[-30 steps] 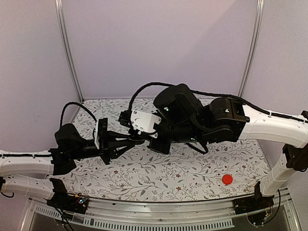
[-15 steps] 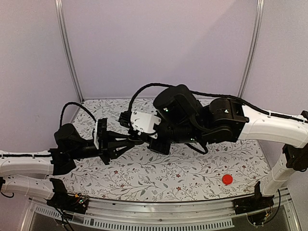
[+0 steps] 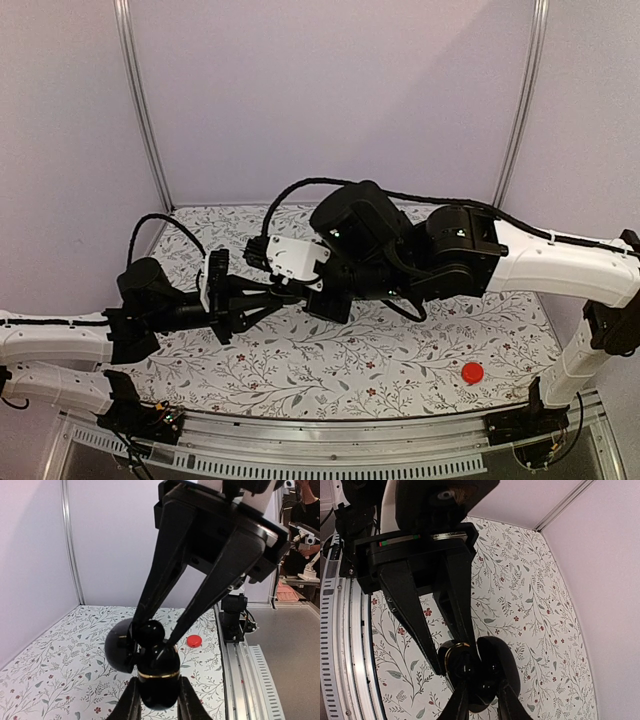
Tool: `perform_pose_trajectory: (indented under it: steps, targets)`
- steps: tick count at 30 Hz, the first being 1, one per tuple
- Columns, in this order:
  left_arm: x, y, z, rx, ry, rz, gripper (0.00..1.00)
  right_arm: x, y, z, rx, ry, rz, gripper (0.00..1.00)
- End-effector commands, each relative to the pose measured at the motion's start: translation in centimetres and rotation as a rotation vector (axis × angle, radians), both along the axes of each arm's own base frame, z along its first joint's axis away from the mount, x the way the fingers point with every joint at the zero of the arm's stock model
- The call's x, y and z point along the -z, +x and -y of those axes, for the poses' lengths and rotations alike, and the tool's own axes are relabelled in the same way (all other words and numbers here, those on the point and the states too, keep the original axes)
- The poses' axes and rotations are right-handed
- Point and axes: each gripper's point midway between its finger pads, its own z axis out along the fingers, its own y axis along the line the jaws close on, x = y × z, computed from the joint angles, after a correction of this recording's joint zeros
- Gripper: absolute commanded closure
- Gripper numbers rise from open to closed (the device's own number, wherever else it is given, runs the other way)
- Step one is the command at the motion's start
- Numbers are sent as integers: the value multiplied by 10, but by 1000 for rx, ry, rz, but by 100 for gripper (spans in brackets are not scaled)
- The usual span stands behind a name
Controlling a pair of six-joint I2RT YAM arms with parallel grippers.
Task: Insert the wireless bluetooth earbuds into the charging case
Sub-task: Adjust the right earbud in the right side groove of the charging case.
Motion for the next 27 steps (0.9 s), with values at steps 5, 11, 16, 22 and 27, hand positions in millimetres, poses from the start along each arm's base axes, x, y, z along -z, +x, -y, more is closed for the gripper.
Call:
perform_pose_trajectory:
  steps: [5,11,16,22,27]
  targets:
    - [-16,-4,2,5,-36,37,89,3,5,-3,21,-19,16,83]
    - [-22,-4,-2,-7,-64,46,89,-5,6,0,31,24,19,87]
    - [-26,-6,-5,-10,-85,53,89,-17,11,3,36,95,-17,88]
    - [-33,-6,-11,-24,-118,71,89,-38,11,10,32,185,-49,88]
    - [-38,-7,-14,-29,-142,80,89,-39,11,12,32,215,-73,88]
